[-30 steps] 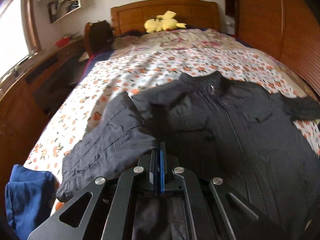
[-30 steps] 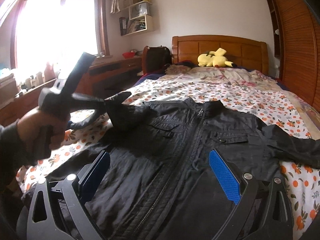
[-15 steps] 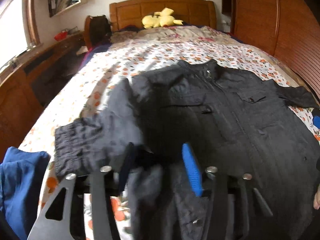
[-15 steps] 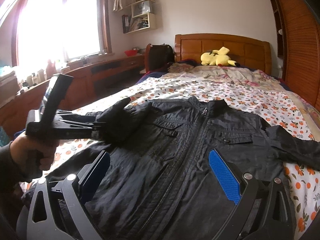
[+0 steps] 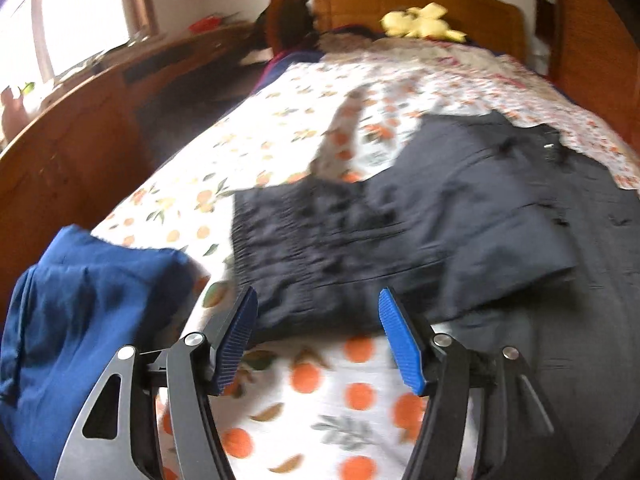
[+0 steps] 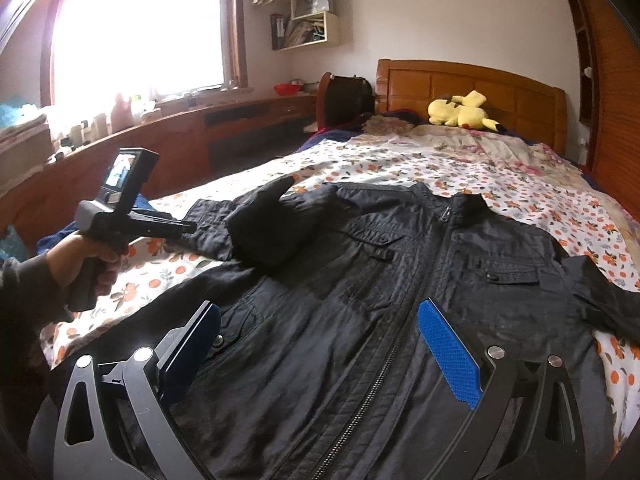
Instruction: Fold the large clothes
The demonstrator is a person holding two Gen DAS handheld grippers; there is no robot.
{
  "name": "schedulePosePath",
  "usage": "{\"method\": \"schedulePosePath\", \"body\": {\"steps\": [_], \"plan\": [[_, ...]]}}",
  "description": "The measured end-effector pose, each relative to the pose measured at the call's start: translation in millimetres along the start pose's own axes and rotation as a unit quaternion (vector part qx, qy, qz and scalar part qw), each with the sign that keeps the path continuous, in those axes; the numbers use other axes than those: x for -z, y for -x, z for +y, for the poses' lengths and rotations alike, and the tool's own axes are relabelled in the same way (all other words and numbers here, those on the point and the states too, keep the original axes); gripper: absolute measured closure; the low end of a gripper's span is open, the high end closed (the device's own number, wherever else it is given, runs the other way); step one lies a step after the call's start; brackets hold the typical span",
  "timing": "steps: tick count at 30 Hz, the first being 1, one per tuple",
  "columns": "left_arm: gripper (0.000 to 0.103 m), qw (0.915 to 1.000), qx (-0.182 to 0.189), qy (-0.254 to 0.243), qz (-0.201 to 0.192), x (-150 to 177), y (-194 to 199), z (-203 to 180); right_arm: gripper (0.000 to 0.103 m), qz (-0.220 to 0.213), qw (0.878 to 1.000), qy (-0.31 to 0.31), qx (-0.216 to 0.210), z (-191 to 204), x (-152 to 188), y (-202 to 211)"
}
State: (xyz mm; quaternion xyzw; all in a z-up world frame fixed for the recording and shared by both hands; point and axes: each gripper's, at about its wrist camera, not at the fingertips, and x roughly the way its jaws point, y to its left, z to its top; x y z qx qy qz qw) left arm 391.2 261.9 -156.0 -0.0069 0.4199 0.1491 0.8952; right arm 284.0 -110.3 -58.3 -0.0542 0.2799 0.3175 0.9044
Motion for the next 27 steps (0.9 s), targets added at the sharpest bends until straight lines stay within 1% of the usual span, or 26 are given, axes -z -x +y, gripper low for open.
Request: {"method": "schedulePosePath", "body": {"steps": [4,8,9,10,11,13,15,17,18,21,25,27], "plan": [[0.038,0.9994,-0.006,0.024,0.022,8.4,-21.1,20.6,0.007,0.005,1.000,0.003,-0.002,2.4,1.2,-2.6],[0.039,0.9994,-0.003,0.027,0.023,10.0,-26.1,21.4,0.007,0.005,1.000,0.002,-0.002,2.4,1.9,-3.2],[0.051,0.9994,0.004,0.026,0.023,9.7,-26.3,20.8,0.007,0.005,1.000,0.002,-0.002,2.3,2.2,-3.5],[0.076,0.9992,0.015,0.027,0.026,9.2,-26.6,20.6,0.007,0.005,1.000,0.002,-0.001,2.0,2.5,-3.7],[0.085,0.9991,0.017,0.028,0.029,8.2,-25.6,15.5,0.007,0.005,1.000,0.002,0.000,2.2,2.8,-3.8],[0.088,0.9996,0.006,0.016,0.021,6.6,-18.2,4.3,0.007,0.004,1.000,0.003,0.001,2.2,3.1,-2.7],[0.088,1.0000,-0.002,0.002,0.006,4.0,-6.5,-4.6,0.007,0.002,1.000,0.003,0.003,1.9,2.7,-0.3],[0.089,0.9999,0.002,-0.005,-0.011,-2.4,9.8,-13.9,0.007,-0.001,1.000,0.003,0.005,-0.1,1.8,2.4],[0.102,0.9997,0.007,-0.009,-0.023,-6.2,22.5,-19.9,0.007,-0.002,1.000,0.002,0.006,-1.0,1.5,4.3],[0.102,0.9984,0.020,-0.021,-0.048,-13.9,50.3,-35.3,0.007,-0.007,1.000,-0.001,0.012,-5.9,0.1,11.6],[0.102,0.9946,0.046,-0.047,-0.080,-23.8,94.5,-69.1,0.007,-0.016,1.000,-0.006,0.017,-11.5,-3.3,22.2],[0.102,0.9928,0.058,-0.056,-0.088,-25.7,109.0,-83.2,0.007,-0.023,1.000,-0.009,0.018,-15.3,-5.6,28.7]]}}
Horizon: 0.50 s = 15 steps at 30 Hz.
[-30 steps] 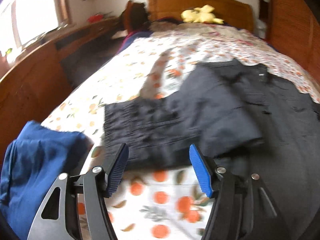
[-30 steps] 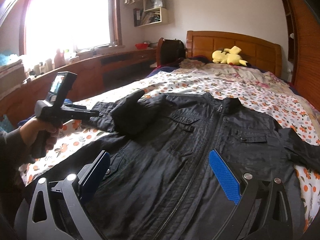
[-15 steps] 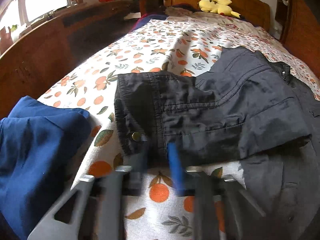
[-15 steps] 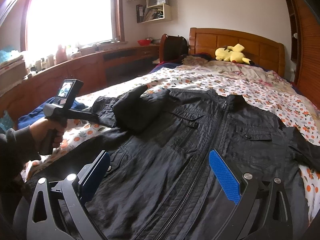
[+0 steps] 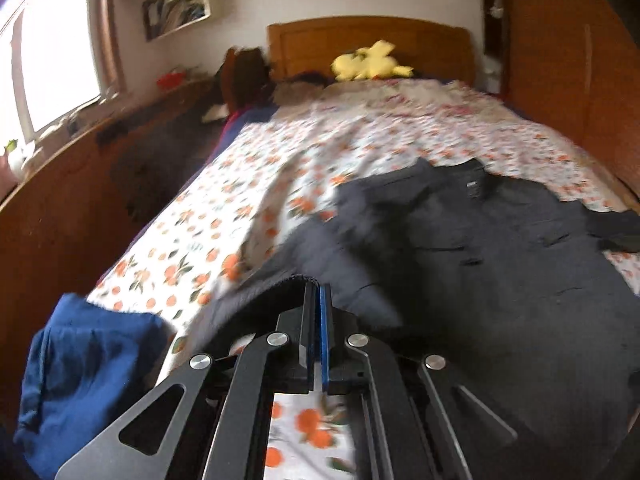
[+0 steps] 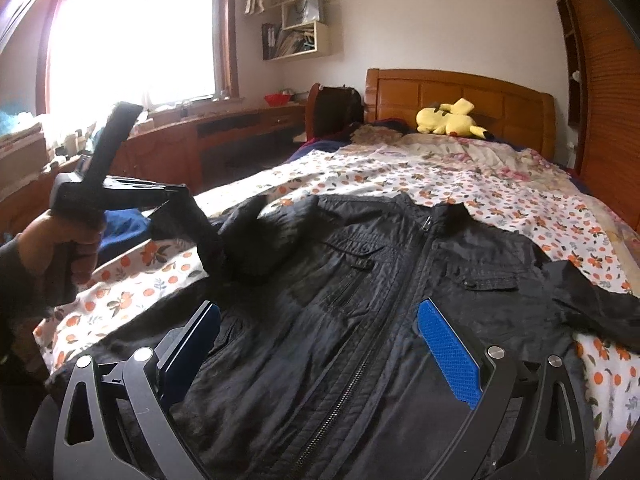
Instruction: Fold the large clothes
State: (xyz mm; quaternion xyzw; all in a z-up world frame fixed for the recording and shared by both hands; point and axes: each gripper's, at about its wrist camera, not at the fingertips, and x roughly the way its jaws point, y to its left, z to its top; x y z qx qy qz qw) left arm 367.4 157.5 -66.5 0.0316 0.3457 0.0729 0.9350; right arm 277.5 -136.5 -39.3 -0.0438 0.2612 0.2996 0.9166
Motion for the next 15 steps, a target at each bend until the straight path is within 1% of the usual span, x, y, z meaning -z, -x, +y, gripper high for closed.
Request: {"method": "schedulePosePath", "body": {"steps": [8,11,15], "plan": [[0.102,0.9968,0.060,-0.039,-0.035,-12.8,53.8,-72.4,0.007,-0.016,1.000,-0.009,0.009,-13.0,-6.8,17.0],[0.102,0.9949,0.077,-0.052,-0.040,-6.6,67.1,-92.9,0.007,-0.019,1.000,-0.014,0.014,-19.7,-7.4,22.5],[0.102,0.9932,0.096,-0.054,-0.038,9.8,75.0,-111.0,0.007,-0.021,0.999,-0.016,0.019,-24.3,-5.9,26.7]]}}
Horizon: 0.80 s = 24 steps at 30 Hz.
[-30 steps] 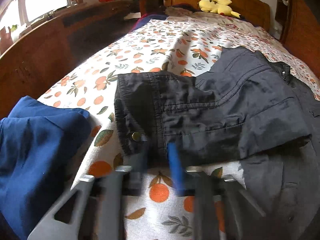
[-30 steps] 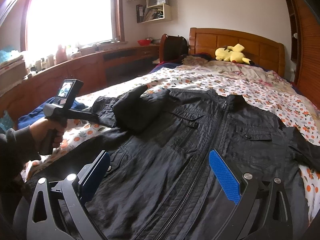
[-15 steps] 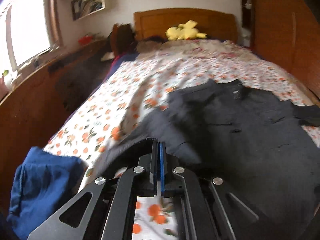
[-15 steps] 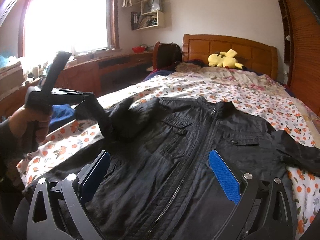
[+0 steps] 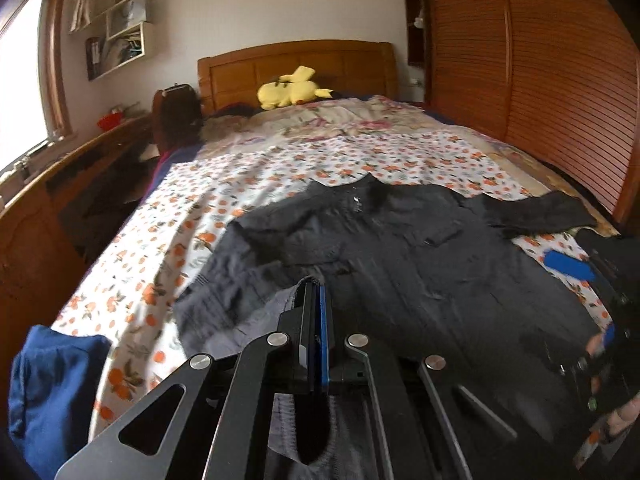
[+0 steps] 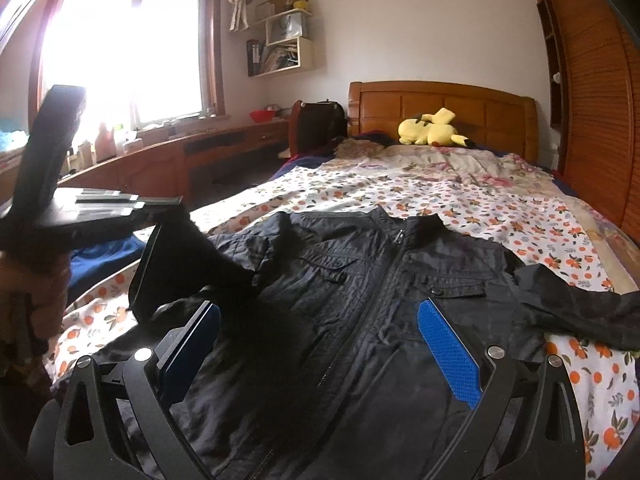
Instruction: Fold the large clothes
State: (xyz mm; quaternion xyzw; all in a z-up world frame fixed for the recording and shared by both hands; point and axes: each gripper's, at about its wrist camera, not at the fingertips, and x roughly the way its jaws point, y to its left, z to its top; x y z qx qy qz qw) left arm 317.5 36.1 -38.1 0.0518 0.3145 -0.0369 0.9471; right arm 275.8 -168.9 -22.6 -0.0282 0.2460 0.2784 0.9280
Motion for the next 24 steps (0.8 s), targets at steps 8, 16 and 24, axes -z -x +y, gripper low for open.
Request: {"method": "schedulePosePath", "body": {"steps": [8,16,24], "plan": [[0.087,0.9999,0.000,0.004,0.013,51.7,6.3,-11.0,0.007,0.004,1.000,-0.001,0.004,-2.1,2.2,1.0],[0.010,0.9989,-0.024,0.039,-0.013,94.2,29.5,14.4,0.007,0.019,1.000,0.009,-0.010,13.3,6.3,-11.7],[0.002,0.9967,-0.042,0.065,-0.023,130.9,51.1,45.4,0.007,0.019,0.999,0.027,-0.023,42.5,11.7,-22.4]]}}
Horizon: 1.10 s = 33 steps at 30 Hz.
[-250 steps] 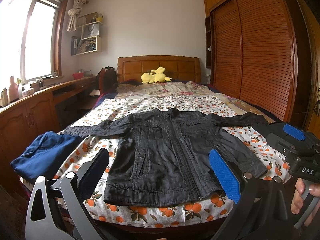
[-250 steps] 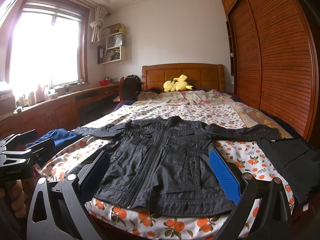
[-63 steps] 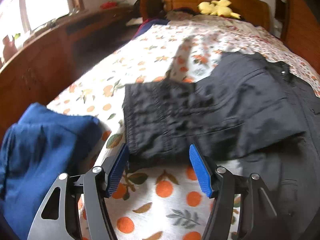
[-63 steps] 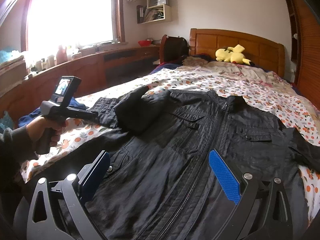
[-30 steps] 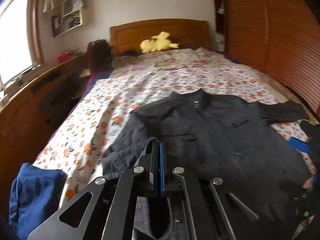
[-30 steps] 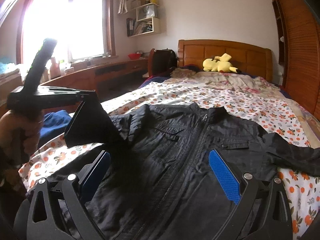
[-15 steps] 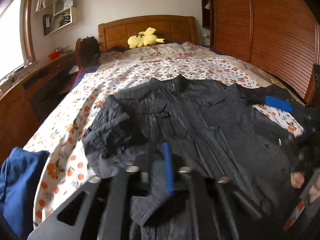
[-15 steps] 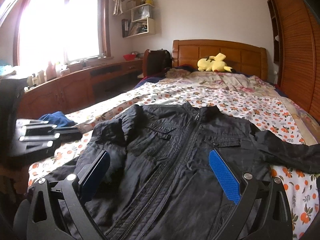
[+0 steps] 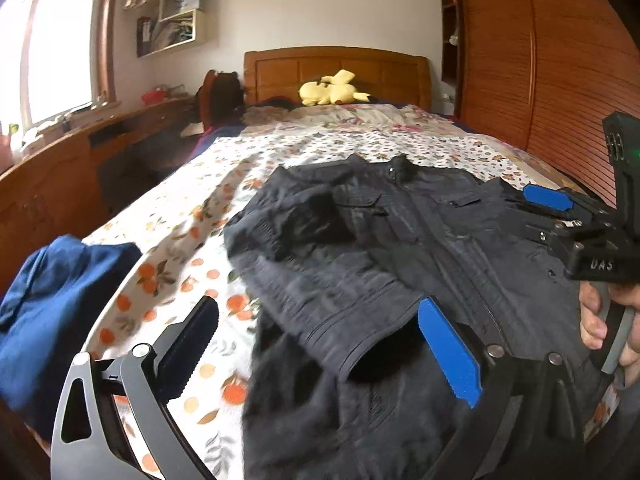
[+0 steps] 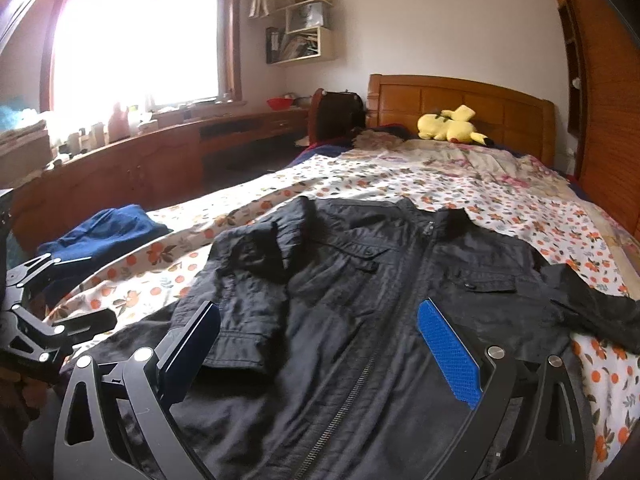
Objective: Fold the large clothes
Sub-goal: 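Reach the right tool to the folded sleeve edge and grasp it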
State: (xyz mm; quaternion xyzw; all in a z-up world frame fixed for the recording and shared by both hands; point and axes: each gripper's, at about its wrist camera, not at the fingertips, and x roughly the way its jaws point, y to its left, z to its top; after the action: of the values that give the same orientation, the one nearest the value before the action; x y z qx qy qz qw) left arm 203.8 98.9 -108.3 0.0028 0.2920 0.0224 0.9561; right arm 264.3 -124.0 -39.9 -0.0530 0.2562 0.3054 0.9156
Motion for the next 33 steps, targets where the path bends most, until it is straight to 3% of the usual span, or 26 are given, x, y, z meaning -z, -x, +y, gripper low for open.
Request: {"method": "schedulePosePath", "body": {"steps": [13,18,22,31,33], "plan": [[0.002,0.9999,-0.001,0.012,-0.005,41.1,35.5,47.9,0.021,0.057,0.997,0.044,-0.030,57.0,21.8,-36.4],[0.002,0.9997,0.002,0.025,-0.005,51.0,45.1,65.4,0.024,0.074,0.994,0.077,-0.026,83.0,20.6,-44.6],[0.002,0.9995,-0.003,0.031,-0.005,57.9,51.2,79.4,0.024,0.081,0.993,0.069,-0.042,94.8,14.3,-50.0],[0.002,0.9991,-0.015,0.039,-0.007,70.1,65.6,105.1,0.024,0.145,0.980,0.121,-0.062,141.0,27.2,-88.4],[0.002,0.9990,-0.017,0.040,-0.007,71.3,68.7,109.3,0.029,0.164,0.976,0.130,-0.063,145.8,32.5,-97.8]]}}
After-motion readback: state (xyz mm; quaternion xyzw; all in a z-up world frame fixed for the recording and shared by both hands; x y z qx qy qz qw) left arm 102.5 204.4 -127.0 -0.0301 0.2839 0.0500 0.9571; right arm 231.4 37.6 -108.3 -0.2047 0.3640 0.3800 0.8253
